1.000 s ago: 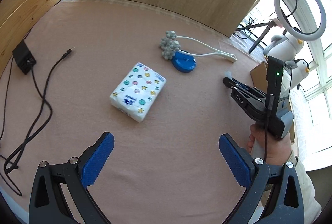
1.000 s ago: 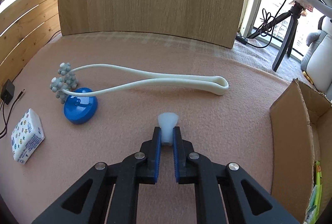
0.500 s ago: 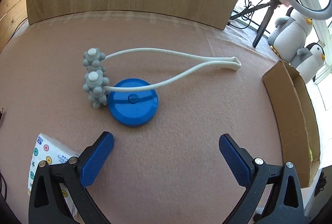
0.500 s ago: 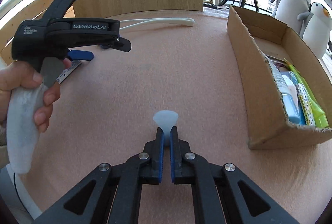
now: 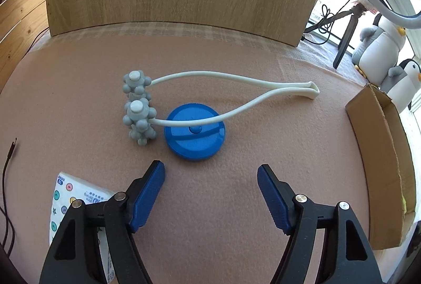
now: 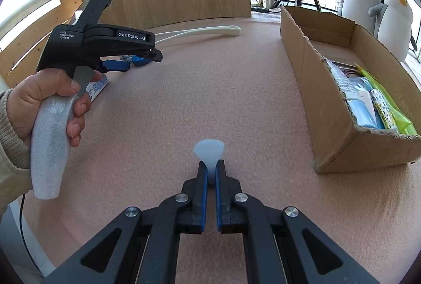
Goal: Organize objects
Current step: 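Hold the white piece in the right gripper while the left tool grasps the blue round disc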
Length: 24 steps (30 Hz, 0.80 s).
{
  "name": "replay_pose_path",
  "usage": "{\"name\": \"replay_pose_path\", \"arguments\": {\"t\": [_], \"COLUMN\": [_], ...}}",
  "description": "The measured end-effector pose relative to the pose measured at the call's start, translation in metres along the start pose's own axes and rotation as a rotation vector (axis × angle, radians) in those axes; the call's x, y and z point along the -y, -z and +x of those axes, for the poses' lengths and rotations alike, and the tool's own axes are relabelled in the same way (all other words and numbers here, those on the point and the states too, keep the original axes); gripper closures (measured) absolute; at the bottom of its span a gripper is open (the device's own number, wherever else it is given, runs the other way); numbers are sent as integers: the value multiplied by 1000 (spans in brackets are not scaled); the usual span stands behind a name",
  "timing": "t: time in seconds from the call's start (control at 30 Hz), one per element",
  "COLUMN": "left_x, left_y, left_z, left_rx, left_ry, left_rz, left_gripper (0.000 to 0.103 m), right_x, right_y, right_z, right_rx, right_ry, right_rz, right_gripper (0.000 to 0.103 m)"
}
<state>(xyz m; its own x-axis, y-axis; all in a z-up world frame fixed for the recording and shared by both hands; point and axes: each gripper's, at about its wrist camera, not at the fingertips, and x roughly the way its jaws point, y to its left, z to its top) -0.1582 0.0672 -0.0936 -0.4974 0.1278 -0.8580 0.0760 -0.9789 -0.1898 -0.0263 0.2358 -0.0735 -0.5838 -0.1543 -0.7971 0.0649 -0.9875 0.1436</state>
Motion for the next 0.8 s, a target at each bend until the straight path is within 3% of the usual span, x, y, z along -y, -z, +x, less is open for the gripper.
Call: {"name": "replay_pose_path", "arguments": {"t": [0.2,0.37,0.43,0.6,0.67,0.8], "left_x": [4,1,2,7,8,9], "left_y": [-5,-30,-36,-44,-44,-51], "left_z": [4,18,22,28,30,36], "left_rx": [17,17,20,37,43,67], "left_ry": [87,80,70,6,-6,-39], "left_rz": [-22,4,26,80,94,117], "left_gripper": [27,44,46,44,36,34], "right_x": [1,2,1,1,1,1], "right_y": [0,2,2,2,1,2], "right_z": [0,0,1,1,1,1], "right_rx": [7,16,18,19,19,22], "right_ry": [-6,-7,-5,-5,-5,-6], "right_rz": [3,6,7,5,6,5], "right_gripper": [98,98,98,98,98,98]}}
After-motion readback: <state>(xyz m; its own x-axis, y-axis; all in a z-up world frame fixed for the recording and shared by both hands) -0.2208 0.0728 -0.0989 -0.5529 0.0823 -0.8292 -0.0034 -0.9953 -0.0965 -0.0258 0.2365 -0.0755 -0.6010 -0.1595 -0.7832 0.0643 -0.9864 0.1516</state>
